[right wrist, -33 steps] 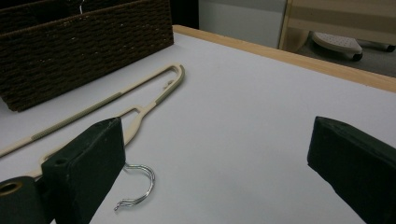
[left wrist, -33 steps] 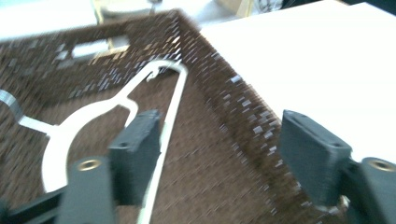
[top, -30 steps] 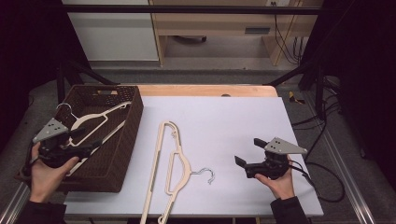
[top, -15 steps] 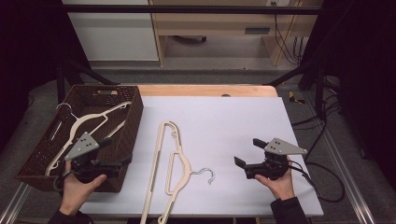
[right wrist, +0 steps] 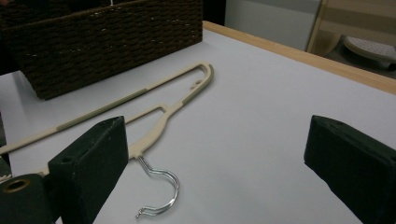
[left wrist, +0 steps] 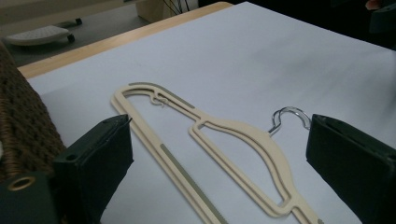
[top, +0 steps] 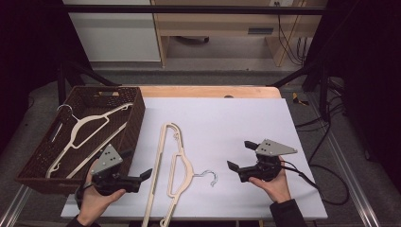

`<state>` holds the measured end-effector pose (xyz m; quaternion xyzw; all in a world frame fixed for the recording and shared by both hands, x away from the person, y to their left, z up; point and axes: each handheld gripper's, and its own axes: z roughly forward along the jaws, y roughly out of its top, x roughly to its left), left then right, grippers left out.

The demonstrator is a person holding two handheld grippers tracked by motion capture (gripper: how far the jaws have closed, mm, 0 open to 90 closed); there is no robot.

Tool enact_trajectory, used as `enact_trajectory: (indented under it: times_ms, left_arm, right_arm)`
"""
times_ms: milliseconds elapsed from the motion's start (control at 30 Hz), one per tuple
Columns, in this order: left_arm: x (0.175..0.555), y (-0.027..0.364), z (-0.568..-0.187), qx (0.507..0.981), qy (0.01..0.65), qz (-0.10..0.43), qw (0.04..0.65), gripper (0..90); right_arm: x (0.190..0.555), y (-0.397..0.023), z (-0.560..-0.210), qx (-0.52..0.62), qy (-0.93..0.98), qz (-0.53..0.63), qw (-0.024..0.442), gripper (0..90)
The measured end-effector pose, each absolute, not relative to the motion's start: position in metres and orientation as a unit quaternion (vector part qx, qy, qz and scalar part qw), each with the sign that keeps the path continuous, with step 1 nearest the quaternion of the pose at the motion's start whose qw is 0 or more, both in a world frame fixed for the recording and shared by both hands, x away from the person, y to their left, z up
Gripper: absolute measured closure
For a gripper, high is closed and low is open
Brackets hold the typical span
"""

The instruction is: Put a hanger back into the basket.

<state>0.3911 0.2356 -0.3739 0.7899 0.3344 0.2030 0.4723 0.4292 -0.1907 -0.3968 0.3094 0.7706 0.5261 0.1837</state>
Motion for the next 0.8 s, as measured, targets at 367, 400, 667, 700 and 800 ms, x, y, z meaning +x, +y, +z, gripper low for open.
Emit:
enact_trajectory:
  times_ms: [367, 400, 667, 700, 800]
  left_arm:
    - [0.398, 0.211, -0.406, 0.808, 0.336, 0.168, 0.455, 7.9]
    - [0.398, 0.21, -0.408, 0.809, 0.336, 0.165, 0.454, 8.0]
    - [0.396, 0.205, -0.418, 0.811, 0.336, 0.161, 0.45, 7.9]
    - [0.396, 0.205, -0.418, 0.811, 0.335, 0.162, 0.451, 7.9]
    - [0.396, 0.204, -0.42, 0.812, 0.334, 0.158, 0.452, 7.9]
  right_arm:
    - [0.446, -0.153, -0.409, 0.263, 0.806, 0.507, 0.155, 14.3]
    - [0.448, -0.15, -0.411, 0.26, 0.809, 0.504, 0.153, 15.0]
    - [0.46, -0.12, -0.429, 0.226, 0.84, 0.477, 0.126, 24.2]
    - [0.462, -0.117, -0.433, 0.224, 0.842, 0.478, 0.112, 25.7]
    - [0.466, -0.11, -0.442, 0.221, 0.852, 0.462, 0.109, 28.6]
